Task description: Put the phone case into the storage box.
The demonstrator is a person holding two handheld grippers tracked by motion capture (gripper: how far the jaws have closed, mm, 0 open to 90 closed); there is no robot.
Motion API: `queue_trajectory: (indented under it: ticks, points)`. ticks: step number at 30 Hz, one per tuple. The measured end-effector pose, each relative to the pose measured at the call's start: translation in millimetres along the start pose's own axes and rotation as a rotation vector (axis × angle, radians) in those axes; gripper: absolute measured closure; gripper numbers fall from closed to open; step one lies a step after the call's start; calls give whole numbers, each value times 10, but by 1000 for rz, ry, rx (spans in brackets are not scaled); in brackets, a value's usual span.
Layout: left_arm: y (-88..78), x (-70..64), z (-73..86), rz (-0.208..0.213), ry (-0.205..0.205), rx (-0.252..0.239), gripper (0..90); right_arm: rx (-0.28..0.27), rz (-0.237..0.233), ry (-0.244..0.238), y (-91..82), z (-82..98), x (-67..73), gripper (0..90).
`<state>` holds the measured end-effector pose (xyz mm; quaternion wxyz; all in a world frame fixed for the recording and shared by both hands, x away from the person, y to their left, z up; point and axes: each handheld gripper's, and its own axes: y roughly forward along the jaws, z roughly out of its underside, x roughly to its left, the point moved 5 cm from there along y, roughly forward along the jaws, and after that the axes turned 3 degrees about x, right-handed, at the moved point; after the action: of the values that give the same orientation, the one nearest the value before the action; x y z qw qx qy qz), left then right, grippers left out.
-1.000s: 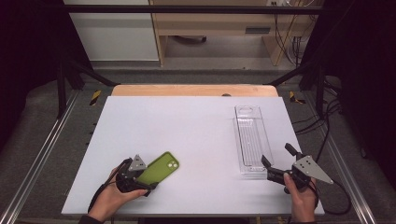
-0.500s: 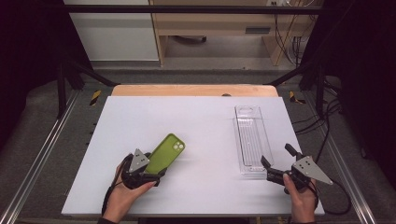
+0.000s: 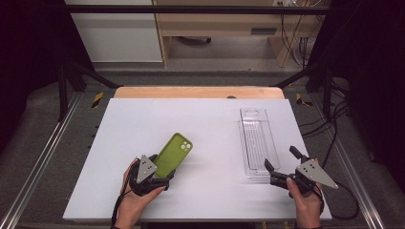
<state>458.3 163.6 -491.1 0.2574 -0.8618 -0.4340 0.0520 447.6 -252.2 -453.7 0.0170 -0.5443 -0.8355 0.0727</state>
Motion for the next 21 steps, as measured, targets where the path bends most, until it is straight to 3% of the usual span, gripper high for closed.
queue_trajectory:
  ticks: [3, 8, 12, 13, 14, 17, 20, 21]
  points:
    - [-12, -17, 1, -16, -2, -17, 163, -7, 11, 25, 4, -45, 16, 23]
    - [-22, -36, -17, -30, 20, -24, 162, -1, 12, -6, 24, -120, 110, 23]
    - [-62, -16, -12, -44, 15, -24, 162, -8, 2, -14, 44, -243, 292, 27]
    - [-76, -6, -4, -48, 16, -23, 162, -8, -10, -25, 71, -278, 393, 28]
    - [-82, -3, -1, -53, 14, -24, 162, -8, -10, -25, 71, -278, 393, 28]
    - [-103, 7, -5, -71, 28, -27, 162, 16, -30, -58, 130, -303, 539, 28]
    - [-128, 2, -22, -84, 34, -35, 162, 48, -36, -50, 185, -326, 711, 32]
    - [-130, -3, -23, -83, 37, -35, 162, 48, -36, -50, 185, -326, 711, 32]
